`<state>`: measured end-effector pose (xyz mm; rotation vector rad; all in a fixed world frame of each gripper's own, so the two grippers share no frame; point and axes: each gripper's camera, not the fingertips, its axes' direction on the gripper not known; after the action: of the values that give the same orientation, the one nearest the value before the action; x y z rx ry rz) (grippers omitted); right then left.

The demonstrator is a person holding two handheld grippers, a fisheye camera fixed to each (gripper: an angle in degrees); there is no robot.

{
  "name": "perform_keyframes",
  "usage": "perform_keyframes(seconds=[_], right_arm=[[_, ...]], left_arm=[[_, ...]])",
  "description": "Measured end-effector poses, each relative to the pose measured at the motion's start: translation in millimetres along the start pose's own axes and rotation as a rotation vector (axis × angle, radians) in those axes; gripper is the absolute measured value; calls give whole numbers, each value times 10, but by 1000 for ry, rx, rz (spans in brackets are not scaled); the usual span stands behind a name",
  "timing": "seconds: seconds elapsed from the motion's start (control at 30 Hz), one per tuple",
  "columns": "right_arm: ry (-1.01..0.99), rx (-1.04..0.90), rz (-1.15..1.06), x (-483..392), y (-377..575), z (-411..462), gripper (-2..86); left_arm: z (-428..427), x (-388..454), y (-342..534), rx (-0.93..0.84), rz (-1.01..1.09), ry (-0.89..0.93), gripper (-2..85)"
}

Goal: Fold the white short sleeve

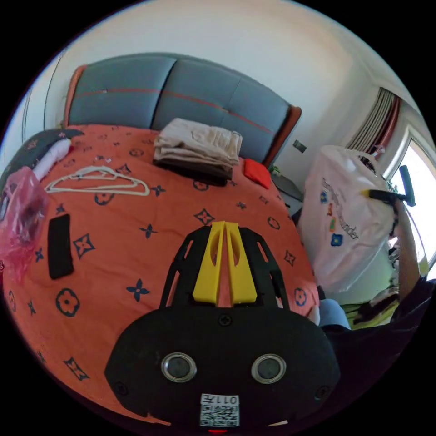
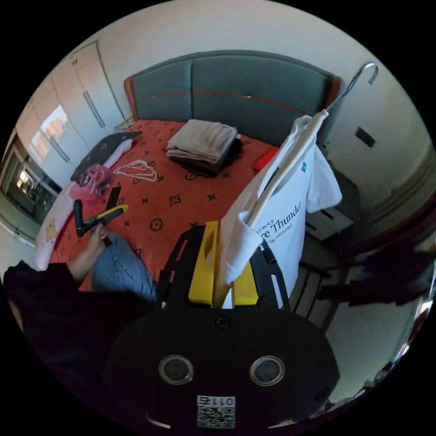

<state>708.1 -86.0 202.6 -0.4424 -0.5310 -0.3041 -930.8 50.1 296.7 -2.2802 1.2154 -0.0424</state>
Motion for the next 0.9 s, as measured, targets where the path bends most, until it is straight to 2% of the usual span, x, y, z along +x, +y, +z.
perform_keyframes(seconds=[0.1,0.23,0.33,0.4,0.47,0.57,0.6,0.7,0.83,0.9], right_arm=[[-5,-54,-75,-1035,-656,984,0],[164,-288,-113,-2197,-991,2690,32],[262,-408,-187,-2624,-842,3457,67],[275,-311,-177,-2754,-810,3469,73],[254,-334,-203,-2833,-857,3511,82],[45,-316,-255,-2858,-941,3278,101],[-75,-209,-260,-2855,-950,3010,102],[-121,52,-272,-2937,-914,2403,93],[-219,263,-76,-2673,-622,2118,55],[-239,209,18,-2459,-444,2264,47]], left_arm=[[-221,-214,200,141,-49,94,0],[-218,-841,368,200,-298,315,2],[-172,-865,351,171,-261,300,3],[-89,-762,272,113,-177,272,3],[24,-697,198,54,-122,254,3],[169,-764,138,15,-145,286,2],[188,-801,133,18,-160,295,3],[178,-809,107,24,-148,282,4],[166,-814,32,7,-140,268,8],[176,-793,-19,-15,-116,263,14]])
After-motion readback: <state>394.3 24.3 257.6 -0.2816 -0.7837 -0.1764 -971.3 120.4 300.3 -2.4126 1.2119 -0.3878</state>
